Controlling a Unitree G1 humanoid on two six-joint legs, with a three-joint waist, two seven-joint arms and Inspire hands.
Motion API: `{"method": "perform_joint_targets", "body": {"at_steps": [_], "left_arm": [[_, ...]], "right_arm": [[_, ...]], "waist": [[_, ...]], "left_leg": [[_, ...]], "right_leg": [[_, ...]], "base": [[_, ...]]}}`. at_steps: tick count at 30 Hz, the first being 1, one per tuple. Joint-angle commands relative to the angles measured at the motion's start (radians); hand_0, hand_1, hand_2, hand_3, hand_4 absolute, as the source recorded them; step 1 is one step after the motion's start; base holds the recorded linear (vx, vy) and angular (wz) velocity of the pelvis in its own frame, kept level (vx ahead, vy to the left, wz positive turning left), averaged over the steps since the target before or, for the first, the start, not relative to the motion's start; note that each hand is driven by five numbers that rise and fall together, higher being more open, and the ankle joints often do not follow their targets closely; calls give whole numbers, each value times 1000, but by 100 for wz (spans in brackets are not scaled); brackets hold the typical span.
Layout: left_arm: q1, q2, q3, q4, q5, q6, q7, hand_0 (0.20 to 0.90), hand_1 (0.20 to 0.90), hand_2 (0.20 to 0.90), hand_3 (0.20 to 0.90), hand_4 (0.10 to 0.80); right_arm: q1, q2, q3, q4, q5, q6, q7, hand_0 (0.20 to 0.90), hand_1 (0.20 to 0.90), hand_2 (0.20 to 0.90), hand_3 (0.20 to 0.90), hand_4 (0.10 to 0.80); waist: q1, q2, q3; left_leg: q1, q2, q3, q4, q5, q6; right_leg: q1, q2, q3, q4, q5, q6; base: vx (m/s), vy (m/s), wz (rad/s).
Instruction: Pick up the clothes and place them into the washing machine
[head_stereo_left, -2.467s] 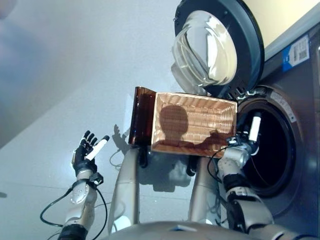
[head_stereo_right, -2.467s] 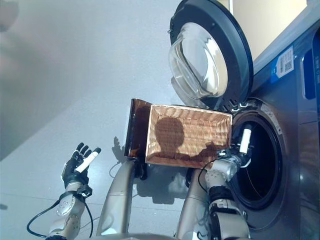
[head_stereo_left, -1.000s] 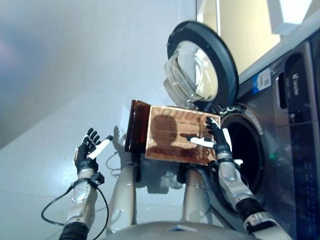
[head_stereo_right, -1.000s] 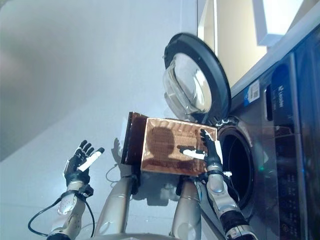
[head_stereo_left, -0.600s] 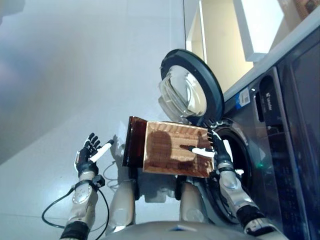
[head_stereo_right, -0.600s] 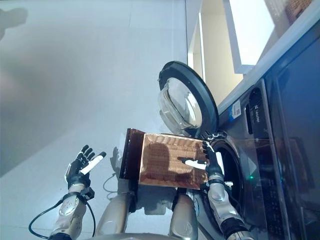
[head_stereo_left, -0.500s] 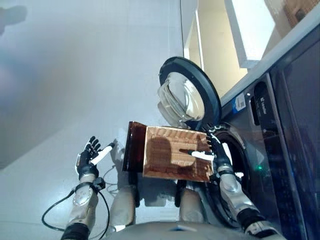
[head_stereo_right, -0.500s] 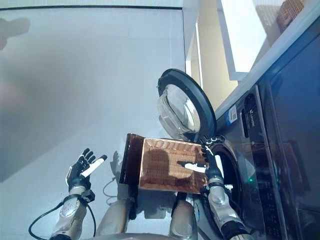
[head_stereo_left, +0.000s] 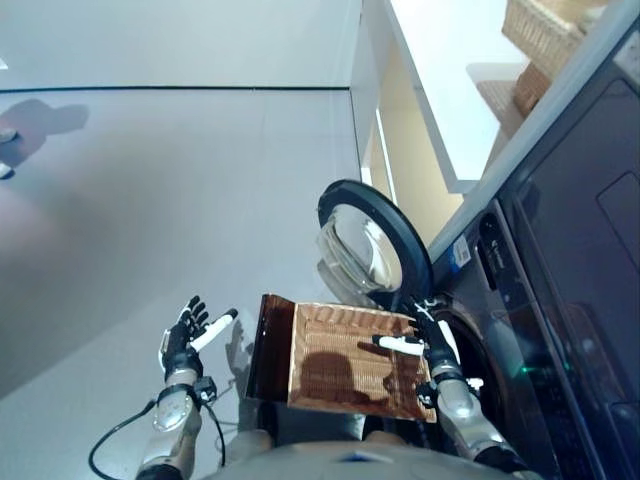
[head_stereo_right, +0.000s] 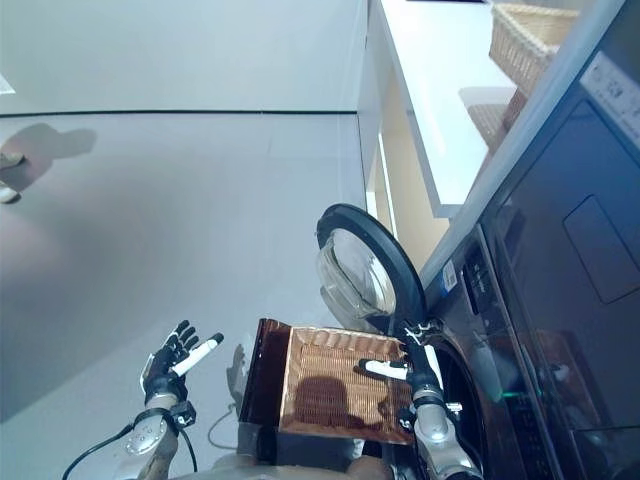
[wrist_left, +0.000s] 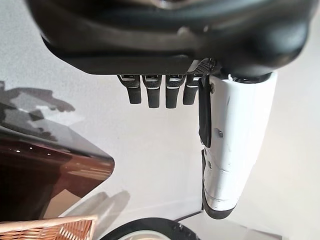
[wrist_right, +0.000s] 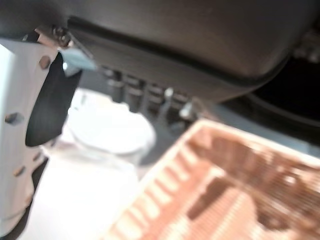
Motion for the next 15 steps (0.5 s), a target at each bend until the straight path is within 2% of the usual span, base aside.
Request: {"method": "perform_joint_targets", "body": {"at_steps": [1,15], "left_arm": [[-41,22,9,-29,28,-62,5,900,900,900,900,800],[5,11,19,-29,-11,-57,-42,900,900,900,900,800]], "right_arm": [[-60,-5,24,-59,-5,-53,-15,900,900,900,900,800],[-64,14,30,-66,19,-59,9,900,900,900,900,800]], "waist": [[15,-24,-39],[29,-33,-71]], "left_leg": [[-19,25,-16,-8,23,-80],[27,44,-14,-8,21,-88]], "right_leg": [[-54,-48,9,-23,113,48],[-10,-29,8,-18,93,37]], "base": [[44,-13,-2],[17,-7,-2]]}}
